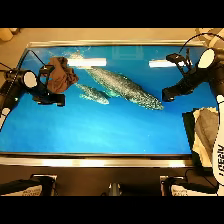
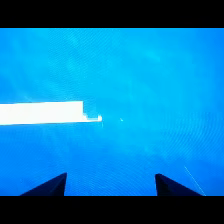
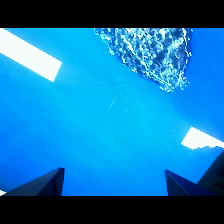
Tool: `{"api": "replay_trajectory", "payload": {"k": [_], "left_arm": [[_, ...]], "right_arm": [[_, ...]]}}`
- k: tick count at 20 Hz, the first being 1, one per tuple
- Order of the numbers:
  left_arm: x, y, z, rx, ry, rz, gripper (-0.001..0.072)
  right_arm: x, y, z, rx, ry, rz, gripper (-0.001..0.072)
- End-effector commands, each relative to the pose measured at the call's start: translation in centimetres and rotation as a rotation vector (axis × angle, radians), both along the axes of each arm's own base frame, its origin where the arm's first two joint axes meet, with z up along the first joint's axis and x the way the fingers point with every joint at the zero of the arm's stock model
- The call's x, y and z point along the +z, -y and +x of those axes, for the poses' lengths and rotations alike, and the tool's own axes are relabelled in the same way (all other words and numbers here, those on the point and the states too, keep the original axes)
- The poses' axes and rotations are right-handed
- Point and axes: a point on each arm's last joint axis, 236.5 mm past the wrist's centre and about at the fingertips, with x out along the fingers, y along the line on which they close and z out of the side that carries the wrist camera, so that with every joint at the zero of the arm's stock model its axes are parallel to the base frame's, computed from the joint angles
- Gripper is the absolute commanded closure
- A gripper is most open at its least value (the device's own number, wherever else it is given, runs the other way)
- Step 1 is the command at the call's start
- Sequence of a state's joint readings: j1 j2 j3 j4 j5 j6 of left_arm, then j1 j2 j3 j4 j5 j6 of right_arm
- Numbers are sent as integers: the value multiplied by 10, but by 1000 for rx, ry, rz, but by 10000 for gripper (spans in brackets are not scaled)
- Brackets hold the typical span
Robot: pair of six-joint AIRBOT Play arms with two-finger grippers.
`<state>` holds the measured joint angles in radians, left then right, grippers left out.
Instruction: Fold the shirts.
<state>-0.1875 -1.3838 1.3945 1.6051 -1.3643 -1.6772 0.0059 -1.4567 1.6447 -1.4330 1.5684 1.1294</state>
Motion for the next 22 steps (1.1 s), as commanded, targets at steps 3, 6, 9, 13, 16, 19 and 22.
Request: {"api": "replay_trajectory", "payload": {"k": [3, 6, 9, 13, 16, 19, 22], "left_arm": [[0, 0, 0, -1, 1, 0, 46], [0, 0, 0, -1, 1, 0, 45], [0, 0, 0, -1, 1, 0, 45], [0, 0, 0, -1, 0, 0, 46], [1, 2, 6, -2, 26, -5, 46], [9, 14, 52, -7, 211, -56, 46], [16, 37, 77, 6, 306, -161, 48]], "right_arm": [[0, 0, 0, 1, 0, 0, 28], [0, 0, 0, 1, 0, 0, 28], [0, 0, 0, 1, 0, 0, 28], [0, 0, 0, 1, 0, 0, 28], [0, 0, 1, 1, 3, 0, 28], [7, 0, 28, -16, 122, 4, 29], [14, 0, 47, -27, 207, 6, 28]]}}
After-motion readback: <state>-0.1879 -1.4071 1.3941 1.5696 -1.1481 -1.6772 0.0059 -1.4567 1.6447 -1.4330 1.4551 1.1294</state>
